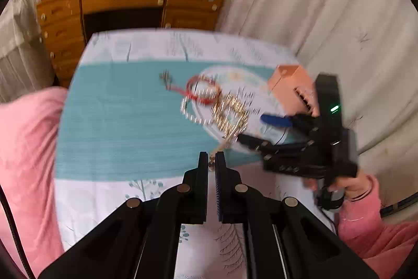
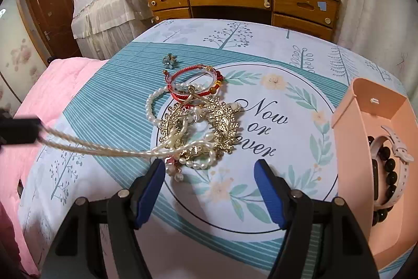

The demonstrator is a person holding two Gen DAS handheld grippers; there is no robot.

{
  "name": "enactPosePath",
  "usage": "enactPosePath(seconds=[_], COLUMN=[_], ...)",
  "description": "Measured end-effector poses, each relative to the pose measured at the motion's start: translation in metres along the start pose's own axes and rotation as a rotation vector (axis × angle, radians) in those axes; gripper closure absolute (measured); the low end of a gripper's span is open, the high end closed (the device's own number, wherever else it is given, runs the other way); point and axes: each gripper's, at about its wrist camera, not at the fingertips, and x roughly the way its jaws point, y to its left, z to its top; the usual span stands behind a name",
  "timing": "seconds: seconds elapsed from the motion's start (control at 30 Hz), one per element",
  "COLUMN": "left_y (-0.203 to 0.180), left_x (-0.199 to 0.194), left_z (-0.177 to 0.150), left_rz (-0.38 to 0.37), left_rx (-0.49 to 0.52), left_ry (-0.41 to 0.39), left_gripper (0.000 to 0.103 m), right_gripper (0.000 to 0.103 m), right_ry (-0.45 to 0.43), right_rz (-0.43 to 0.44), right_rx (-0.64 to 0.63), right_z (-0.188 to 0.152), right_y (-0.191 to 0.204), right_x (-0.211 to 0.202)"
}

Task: Organize jewelry

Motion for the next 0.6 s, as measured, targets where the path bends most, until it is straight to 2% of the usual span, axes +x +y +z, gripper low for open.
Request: enactPosePath(seconds=[0.27, 0.4, 0.6], left_y=[0.0, 0.003, 0.007], left_x=[-0.047, -0.046, -0.036], left_z=[0.008, 0.006, 0.004], left_rz=[0.018, 0.025, 0.034], left_rx=[0.015, 0.007, -0.009], left_ry=[-0.129, -0.122, -0.095], left_gripper=[0.1, 0.1, 0.1], right_gripper=[0.032, 0.032, 0.032], right_ry=[0.005, 0.001, 0.021], right_rz=[-0.003, -0.002, -0.045], right_rx=[0.003, 0.002, -0.034], right_z=[0.002, 0.012, 0.029], right_y=[0.002, 0.006, 0.014], right_x=[0.002, 0.006, 0.022])
